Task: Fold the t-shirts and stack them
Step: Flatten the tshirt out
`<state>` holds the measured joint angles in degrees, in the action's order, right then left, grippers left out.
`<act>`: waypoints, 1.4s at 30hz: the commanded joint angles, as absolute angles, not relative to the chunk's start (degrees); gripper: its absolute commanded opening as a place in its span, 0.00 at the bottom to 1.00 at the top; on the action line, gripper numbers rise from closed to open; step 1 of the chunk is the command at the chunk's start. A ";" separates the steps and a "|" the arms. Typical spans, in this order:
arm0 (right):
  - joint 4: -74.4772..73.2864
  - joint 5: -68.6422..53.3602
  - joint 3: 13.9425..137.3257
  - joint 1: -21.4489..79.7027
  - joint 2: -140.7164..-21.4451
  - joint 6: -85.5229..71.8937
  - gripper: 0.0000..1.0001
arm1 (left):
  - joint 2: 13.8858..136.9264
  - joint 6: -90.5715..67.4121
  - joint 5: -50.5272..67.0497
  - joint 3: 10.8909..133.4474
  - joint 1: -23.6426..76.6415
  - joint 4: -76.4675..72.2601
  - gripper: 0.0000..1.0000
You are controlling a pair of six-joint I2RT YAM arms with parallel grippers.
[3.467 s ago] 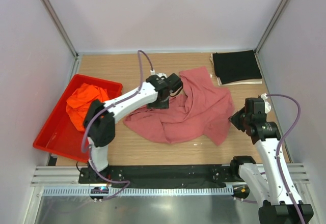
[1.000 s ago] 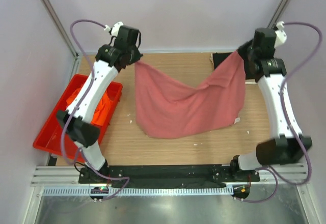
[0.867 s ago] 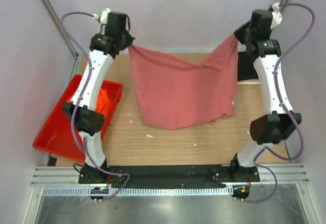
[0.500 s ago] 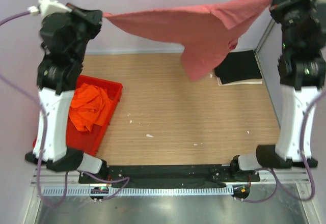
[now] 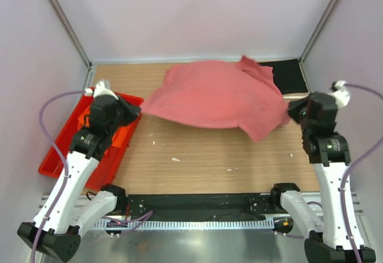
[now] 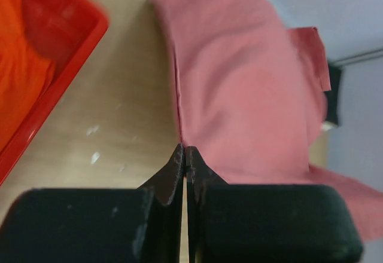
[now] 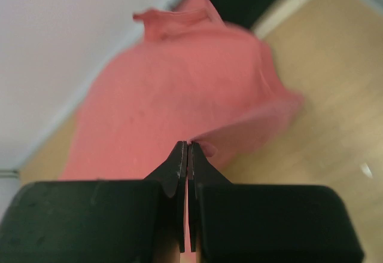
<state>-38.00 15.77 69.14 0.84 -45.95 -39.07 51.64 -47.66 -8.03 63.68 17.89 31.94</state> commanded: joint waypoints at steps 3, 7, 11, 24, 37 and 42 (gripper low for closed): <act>-56.49 13.62 53.98 0.70 -36.23 -45.61 0.01 | 40.79 -47.29 -5.18 47.13 17.84 37.52 0.00; -65.36 14.94 49.66 0.70 -30.59 -48.42 0.01 | 36.22 -47.29 -4.84 41.40 17.84 42.35 0.00; -69.34 14.24 50.09 0.70 -29.53 -50.45 0.01 | 36.73 -48.51 -2.55 41.04 18.19 42.89 0.00; -72.68 19.15 52.91 0.79 -30.94 -46.14 0.01 | 42.19 -51.50 -3.96 42.72 18.19 49.92 0.00; -68.93 21.00 49.75 0.70 -35.66 -45.26 0.01 | 44.47 -55.37 -12.38 42.62 19.07 51.33 0.00; -61.27 20.38 50.71 0.70 -45.51 -44.91 0.01 | 52.11 -55.02 -15.73 45.52 18.98 49.05 0.00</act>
<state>-68.66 18.52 49.52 0.89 -40.64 -46.15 48.40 -54.65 -11.05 42.28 18.85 51.70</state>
